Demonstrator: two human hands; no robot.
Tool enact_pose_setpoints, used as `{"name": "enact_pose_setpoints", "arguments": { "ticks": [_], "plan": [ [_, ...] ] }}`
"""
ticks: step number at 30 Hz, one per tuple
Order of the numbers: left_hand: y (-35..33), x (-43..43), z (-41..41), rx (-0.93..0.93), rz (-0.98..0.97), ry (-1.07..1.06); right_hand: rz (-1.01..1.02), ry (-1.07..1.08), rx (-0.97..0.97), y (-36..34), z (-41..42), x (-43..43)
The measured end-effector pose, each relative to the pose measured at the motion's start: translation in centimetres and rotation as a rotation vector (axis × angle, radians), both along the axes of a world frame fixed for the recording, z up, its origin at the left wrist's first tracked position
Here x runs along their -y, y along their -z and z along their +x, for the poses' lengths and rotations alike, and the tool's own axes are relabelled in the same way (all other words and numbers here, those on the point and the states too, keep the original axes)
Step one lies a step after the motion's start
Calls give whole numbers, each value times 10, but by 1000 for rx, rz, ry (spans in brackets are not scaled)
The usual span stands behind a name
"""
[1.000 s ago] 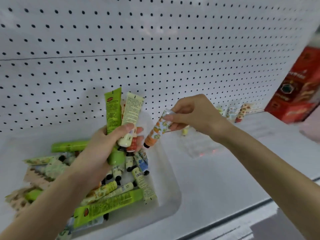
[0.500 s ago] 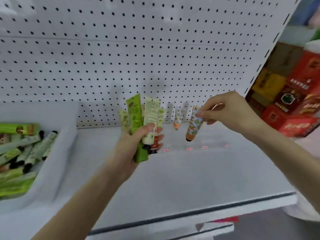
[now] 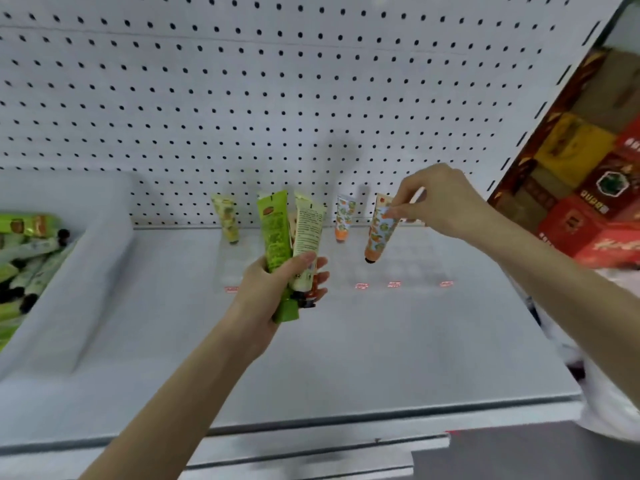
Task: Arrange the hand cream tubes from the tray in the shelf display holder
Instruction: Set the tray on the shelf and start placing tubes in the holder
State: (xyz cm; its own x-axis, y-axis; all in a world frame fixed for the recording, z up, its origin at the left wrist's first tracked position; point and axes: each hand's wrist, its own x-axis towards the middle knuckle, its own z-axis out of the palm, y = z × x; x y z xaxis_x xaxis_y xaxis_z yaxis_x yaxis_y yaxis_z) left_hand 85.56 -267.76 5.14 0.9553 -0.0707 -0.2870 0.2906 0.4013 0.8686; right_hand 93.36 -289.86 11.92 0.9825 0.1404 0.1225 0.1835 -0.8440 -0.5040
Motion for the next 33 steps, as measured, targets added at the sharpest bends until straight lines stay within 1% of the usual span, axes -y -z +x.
{"name": "enact_pose_setpoints", "arguments": {
  "ticks": [2,11,17,26,33],
  "plan": [
    [6,-1,7,0,-4,11,-92,32,54,2,11,-3],
    [30,-5,32,-44,-2,-23,-109,91,44,18,62,-3],
    [38,9,41,-33,-3,-73,-74,45,36,29,87,3],
    [47,27,42,-41,-9,-153,-84,-46,24,41,106,2],
    [52,37,47,-51,-6,-161,-125,-94,49,41,111,6]
  ]
}}
